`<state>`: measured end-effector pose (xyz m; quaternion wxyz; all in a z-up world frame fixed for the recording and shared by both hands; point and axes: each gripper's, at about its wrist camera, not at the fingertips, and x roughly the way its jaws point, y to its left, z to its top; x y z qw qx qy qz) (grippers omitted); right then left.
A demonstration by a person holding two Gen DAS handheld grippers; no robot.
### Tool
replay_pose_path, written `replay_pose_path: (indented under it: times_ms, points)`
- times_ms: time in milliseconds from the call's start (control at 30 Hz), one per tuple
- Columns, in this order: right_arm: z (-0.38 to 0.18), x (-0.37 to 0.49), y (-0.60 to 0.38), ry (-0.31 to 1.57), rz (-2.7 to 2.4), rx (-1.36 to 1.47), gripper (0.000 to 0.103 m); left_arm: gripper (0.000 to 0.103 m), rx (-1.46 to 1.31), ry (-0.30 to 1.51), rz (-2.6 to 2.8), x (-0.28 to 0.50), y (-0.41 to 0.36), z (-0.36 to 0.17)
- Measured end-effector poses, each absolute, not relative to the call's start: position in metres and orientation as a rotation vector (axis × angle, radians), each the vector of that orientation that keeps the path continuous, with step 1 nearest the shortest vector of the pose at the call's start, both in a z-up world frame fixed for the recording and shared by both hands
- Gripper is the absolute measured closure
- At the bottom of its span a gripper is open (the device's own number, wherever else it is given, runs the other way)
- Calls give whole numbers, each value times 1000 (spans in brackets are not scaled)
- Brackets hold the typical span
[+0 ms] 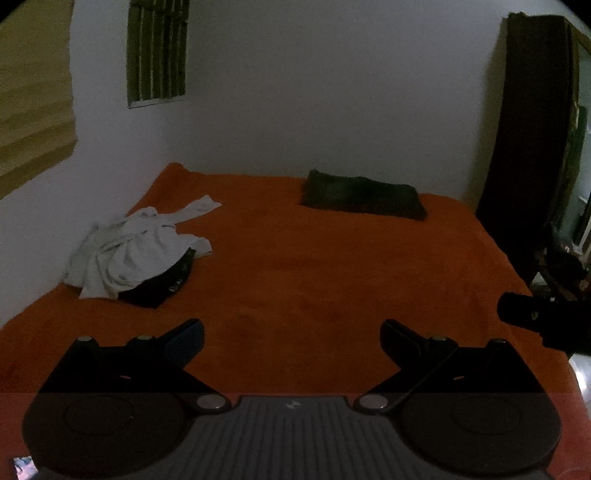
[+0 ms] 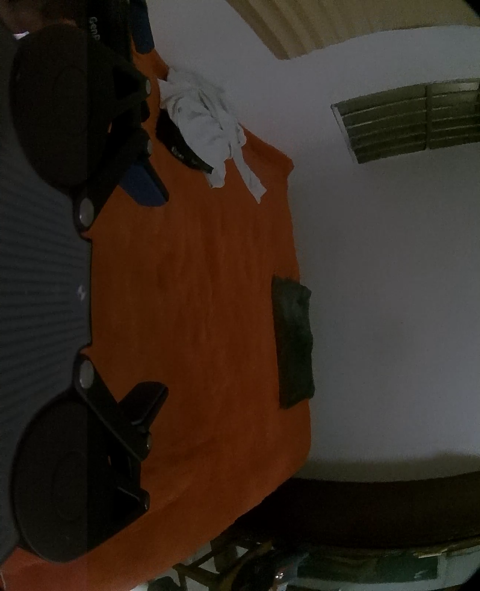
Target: Fold clothes
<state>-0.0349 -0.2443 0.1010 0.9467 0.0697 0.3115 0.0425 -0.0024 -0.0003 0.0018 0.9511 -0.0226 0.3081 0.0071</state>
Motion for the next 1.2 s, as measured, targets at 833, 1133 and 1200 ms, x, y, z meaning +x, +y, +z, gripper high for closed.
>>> replay_pose_path:
  times_ms: [833, 1133, 1200]
  points:
    - [124, -46, -245, 614, 66, 28, 0, 0, -127, 543, 16, -11, -8, 5]
    - [81, -13, -283, 662, 133, 128, 0, 0, -140, 579, 56, 15, -27, -26]
    - [71, -4, -300, 682, 128, 141, 0, 0, -144, 584, 77, 27, -39, -32]
